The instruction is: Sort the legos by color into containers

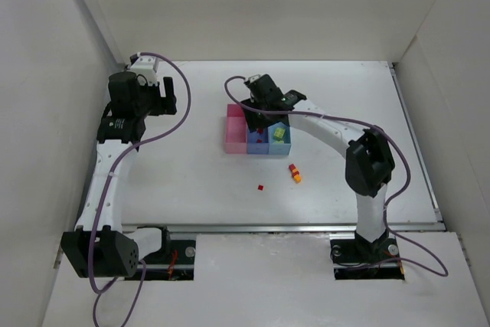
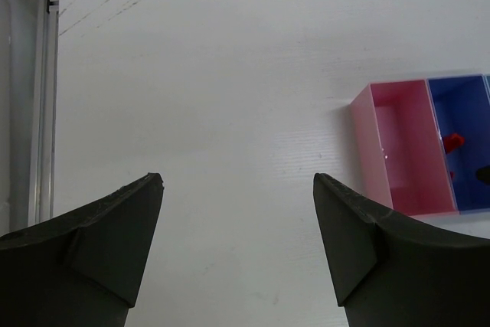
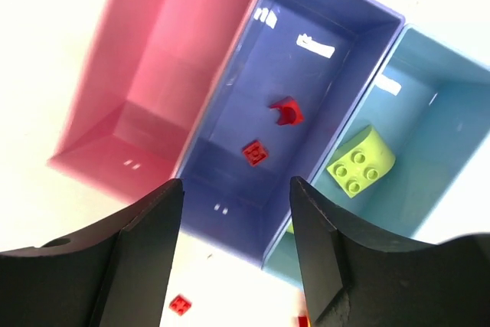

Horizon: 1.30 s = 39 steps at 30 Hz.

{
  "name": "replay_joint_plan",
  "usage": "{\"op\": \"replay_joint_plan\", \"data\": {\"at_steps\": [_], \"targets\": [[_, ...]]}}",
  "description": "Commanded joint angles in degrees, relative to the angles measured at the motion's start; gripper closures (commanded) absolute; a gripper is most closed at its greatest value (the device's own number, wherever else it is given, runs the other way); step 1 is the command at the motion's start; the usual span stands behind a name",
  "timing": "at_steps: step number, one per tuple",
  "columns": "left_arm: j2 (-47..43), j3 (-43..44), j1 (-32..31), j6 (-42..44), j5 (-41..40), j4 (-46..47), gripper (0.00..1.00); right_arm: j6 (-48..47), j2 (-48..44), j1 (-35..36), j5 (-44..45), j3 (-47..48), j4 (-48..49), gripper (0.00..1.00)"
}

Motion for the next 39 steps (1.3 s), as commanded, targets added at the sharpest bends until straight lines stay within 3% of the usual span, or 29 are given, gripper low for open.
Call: {"op": "replay_joint_plan", "data": {"at_steps": [1,5,10,14,23,27,30,39], "targets": [[-0.29,0.83,0.38,-1.06,1.0,1.63,0.23,-1.18,-6.93,1.27,-1.34,0.25,-0.28,0.36],[-1.52,0.83,0.38,-1.06,1.0,1.63,0.23,3.82,-13.7,5.31,3.76,-7.11,-3.72,0.36],[-2.05,-0.83,0.38,-0.53,1.0,1.63,0.23,1.72,-20.13,6.9,-7.56,-22.94,0.42,0.32],[-2.58,-1.36,0.38,-0.53,2.14,1.63,0.23,10.4,-16.52,6.9,-5.03,-22.96,-6.0,0.32],[-3.72,-1.36,0.38,-0.53,2.15,2.15,0.21,40.27,-20.83,7.43,-2.92,-33.76,5.67,0.34],[-4.78,-1.89,0.38,-1.06,2.76,2.15,0.21,45.31,-18.91,9.44,-0.46,-34.22,8.15,0.36],[-4.78,-2.42,0.38,-1.58,3.38,2.15,0.2,48.2,-16.19,11.82,3.49,-31.4,4.55,0.37],[-4.78,-2.42,0.38,-2.12,5.31,3.21,0.2,50.68,-14.42,12.62,3.68,-34.3,4.81,0.4]]}}
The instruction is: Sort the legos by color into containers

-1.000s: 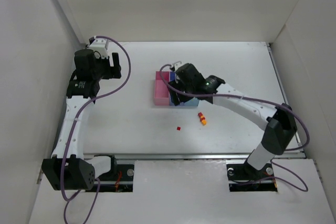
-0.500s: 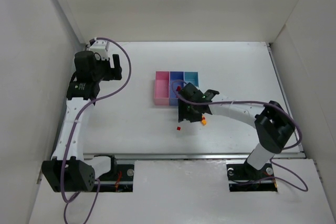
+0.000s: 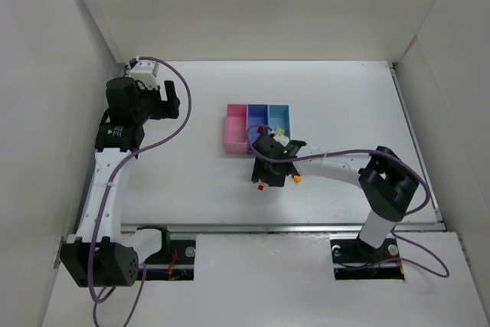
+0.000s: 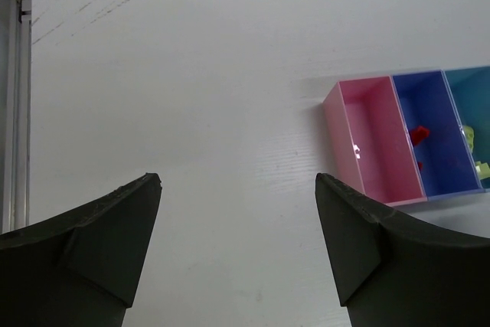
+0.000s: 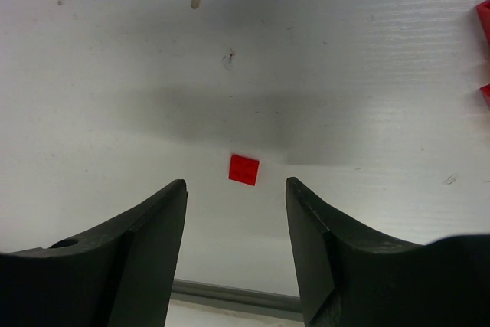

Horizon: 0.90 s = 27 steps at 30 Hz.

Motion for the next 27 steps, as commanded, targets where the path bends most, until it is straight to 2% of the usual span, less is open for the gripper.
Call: {"op": "replay_joint_plan", "data": {"at_steps": [1,7,9,14,20,27], "targets": [[-1.15,-0.1,0.38,-0.83,1.46,2.73,0.2,2.37,1.6,0.37,0.71,-0.11,1.24,0.4],[-1.15,-0.1,0.38,-0.83,1.46,2.73,0.2,0.53,8.2,0.38,-1.23,2.78,-0.34,0.49],[-1.15,-0.1,0.38,-0.83,0.86,2.73,0.2,0.53,8.2,0.38,-1.84,2.79,-0.34,0.49],[-1.15,-0.1,0.38,-0.83,0.85,2.73,0.2,1.06,7.59,0.91,-1.85,2.26,0.37,0.58],[-1.15,-0.1,0.38,-0.83,0.85,2.73,0.2,1.06,6.44,0.91,-1.23,0.86,-1.47,0.58],[-1.15,-0.1,0.38,-1.35,1.38,2.73,0.2,-1.49,6.44,4.41,1.58,2.09,-5.43,0.56]]}}
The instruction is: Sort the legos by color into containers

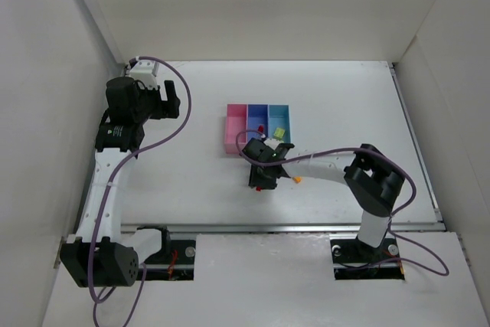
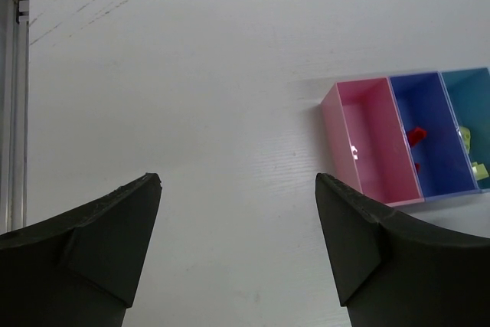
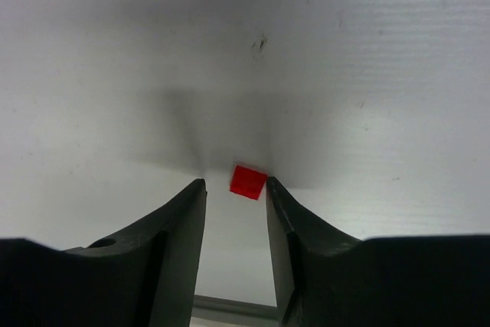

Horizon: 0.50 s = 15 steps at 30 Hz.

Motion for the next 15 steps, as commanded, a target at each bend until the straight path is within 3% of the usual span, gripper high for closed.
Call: {"op": "replay_joint_plan", "data": {"at_steps": [1,11,15], "targets": [[-1.15,-0.1,0.38,-1.09,0.98,2.47,0.2,-1.36,0.85,2.19,1.38,-0.82,-5.17,0.58],[-0.62,0.43,0.38,-1.09,1.51,2.47,0.2,-1.36,0.94,2.19,1.38,-2.23,-4.03,0.64],[-0.62,0.43,0.38,-1.09,1.51,1.94,0.19,-3.03,1.46,2.19,2.16,-0.3,-4.03,0.53]]}}
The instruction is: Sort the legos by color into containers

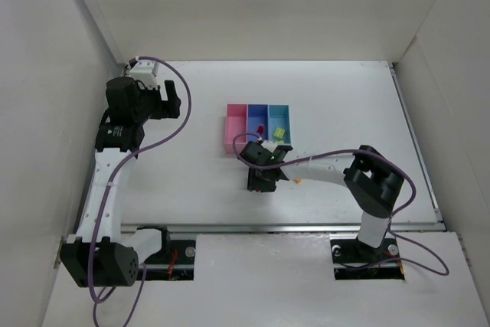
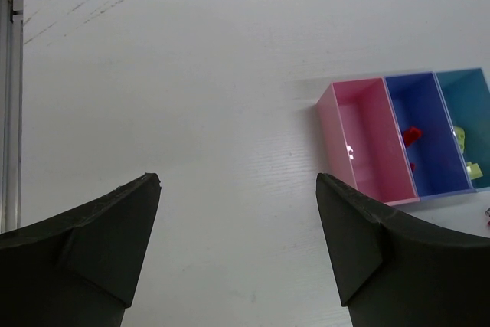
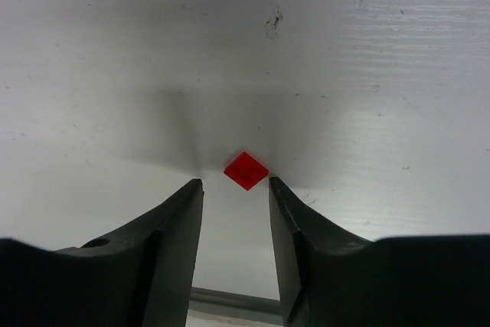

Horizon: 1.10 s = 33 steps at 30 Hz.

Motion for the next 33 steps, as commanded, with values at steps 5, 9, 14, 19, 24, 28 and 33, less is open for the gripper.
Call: {"op": "replay_joint_plan", "data": {"at_steps": [5,9,14,19,24,28,33], "targets": [[-1.14,0.43,0.38,-0.55,1.03,1.94,0.19,-2.99,3.59,0.38,1.87,0.56,-4.52,0.6],[-1.15,0.43,0.38,-0.55,1.03,1.94,0.19,-2.99,3.69,0.38,0.55,0.56,-4.52,0.6],[-1.15,0.43,0.38,-0.55,1.03,1.94,0.19,-2.47,3.68,0.38,2.3,1.17,-3.99,0.61],[-1.15,0.43,0.38,-0.55,1.03,1.94,0.19,-3.08,6.58,0.38,2.83,3.37,-4.6,0.65],[-1.67,0.43,0.38,-0.55,0.5,1.94,0.19,-3.08,6.58,0.38,3.88,2.77,-4.6,0.7],[-1.67,0.43,0.38,-0.55,0.5,1.94,0.19,-3.61,6.58,0.38,4.42,2.76,-4.6,0.79],[-1.67,0.43,0.38,-0.55,0.5,1.94,0.19,-5.54,5.8,0.38,5.03,3.37,-4.6,0.9]]}}
